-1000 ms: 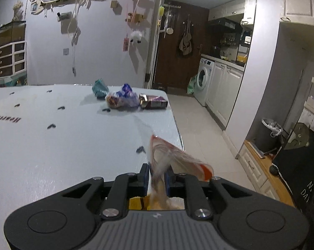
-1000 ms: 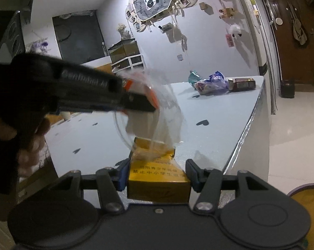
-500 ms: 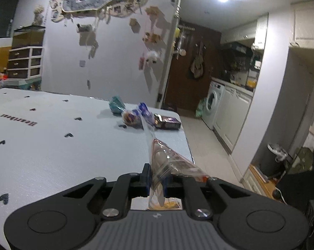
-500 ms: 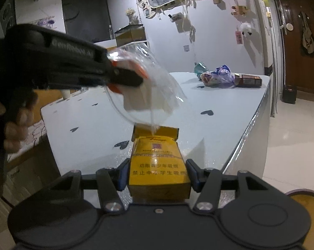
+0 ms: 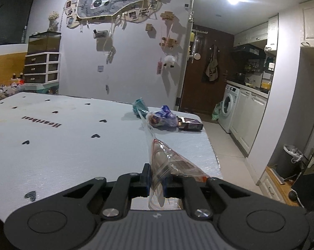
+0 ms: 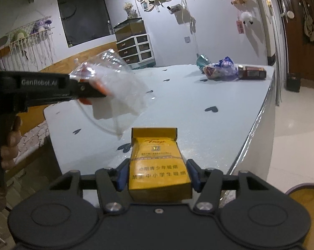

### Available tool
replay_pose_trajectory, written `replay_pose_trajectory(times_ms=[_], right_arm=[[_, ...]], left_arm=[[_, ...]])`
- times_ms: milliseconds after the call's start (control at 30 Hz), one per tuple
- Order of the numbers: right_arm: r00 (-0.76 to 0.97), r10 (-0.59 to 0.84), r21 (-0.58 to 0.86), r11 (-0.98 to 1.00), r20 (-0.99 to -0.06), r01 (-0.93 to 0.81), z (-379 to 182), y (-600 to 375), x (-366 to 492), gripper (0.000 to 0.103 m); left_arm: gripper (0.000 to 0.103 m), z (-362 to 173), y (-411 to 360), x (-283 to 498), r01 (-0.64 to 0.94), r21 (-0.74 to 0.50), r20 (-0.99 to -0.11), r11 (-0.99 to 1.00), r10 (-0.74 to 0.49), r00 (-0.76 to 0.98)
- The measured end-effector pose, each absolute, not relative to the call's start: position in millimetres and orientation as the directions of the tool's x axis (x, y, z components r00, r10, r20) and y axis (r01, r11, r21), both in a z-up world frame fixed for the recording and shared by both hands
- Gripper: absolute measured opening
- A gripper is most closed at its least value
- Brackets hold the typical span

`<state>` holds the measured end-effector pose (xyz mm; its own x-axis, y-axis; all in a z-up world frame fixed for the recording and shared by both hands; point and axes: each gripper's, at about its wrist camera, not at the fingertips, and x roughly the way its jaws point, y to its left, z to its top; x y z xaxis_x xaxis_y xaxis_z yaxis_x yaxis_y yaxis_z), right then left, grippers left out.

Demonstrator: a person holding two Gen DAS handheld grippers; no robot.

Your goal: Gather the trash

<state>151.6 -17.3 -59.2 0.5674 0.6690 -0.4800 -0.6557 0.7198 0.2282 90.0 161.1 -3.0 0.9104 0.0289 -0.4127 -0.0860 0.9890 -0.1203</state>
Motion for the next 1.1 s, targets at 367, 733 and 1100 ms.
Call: replay_pose_trajectory(times_ms=[367, 733, 1100], right_arm=[[0.662, 0.612, 0.174, 0.777, -0.433, -0.604, -37.7, -44.3, 149.1, 0.058], [0.768, 0.512, 0.13, 0.854, -0.385, -0.504, -14.9, -101.6, 143.0, 0.058], [0.842, 0.374, 0.104, 0.926, -0.388, -0.363, -15.2, -171.9, 138.1, 0.058]], left_arm=[[0.011, -5.3, 148.2, 81.3, -0.072, -0.072, -0.406, 0.995, 0.037, 0.913], [0.011, -9.5, 97.4, 84.3, 0.014, -0.037, -0.404, 0.999, -0.028, 0.914], [0.011, -23.2, 30.5, 109.6, 0.137, -0.058, -0.424, 0.989, -0.149, 0.893]])
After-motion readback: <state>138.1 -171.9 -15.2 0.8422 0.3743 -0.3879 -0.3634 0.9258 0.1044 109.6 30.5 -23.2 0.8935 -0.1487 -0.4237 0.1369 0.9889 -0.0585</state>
